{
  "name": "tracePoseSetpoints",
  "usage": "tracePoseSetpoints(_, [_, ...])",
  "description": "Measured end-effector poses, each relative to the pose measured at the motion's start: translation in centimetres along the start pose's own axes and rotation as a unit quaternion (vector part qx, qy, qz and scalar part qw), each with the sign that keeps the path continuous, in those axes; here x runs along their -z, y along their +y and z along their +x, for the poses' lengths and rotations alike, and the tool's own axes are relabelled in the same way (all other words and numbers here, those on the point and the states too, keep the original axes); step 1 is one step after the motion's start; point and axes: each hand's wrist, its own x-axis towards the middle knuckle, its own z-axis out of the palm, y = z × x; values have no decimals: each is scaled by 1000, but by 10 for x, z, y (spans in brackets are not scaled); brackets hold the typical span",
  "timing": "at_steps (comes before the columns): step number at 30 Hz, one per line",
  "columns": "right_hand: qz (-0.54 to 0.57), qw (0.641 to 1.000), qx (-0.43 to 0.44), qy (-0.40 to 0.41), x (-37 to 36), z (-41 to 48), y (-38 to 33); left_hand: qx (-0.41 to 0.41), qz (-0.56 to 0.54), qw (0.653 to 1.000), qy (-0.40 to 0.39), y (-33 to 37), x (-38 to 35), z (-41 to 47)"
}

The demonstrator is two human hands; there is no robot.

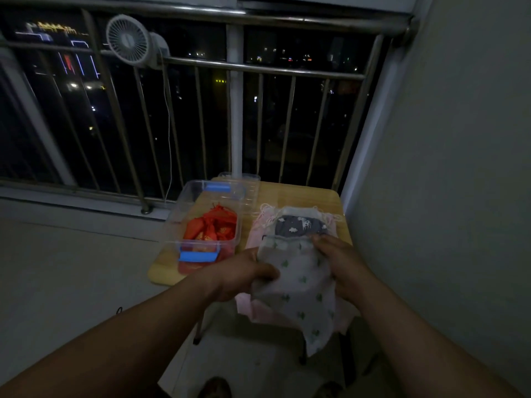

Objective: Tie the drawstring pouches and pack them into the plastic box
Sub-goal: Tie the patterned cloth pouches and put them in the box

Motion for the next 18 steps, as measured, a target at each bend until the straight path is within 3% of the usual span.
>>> tracePoseSetpoints(3, [-9, 1000, 13, -3, -3, -3, -4, -56, -51, 997, 10, 6, -1, -5])
tracePoseSetpoints(10, [26, 998, 56, -6, -16, -12, -31, -115, -42, 981, 148, 37, 4, 5])
tracePoseSetpoints(18, [227, 974, -23, -14, -15, -25, -29, -58, -296, 941, 153, 15, 2, 16])
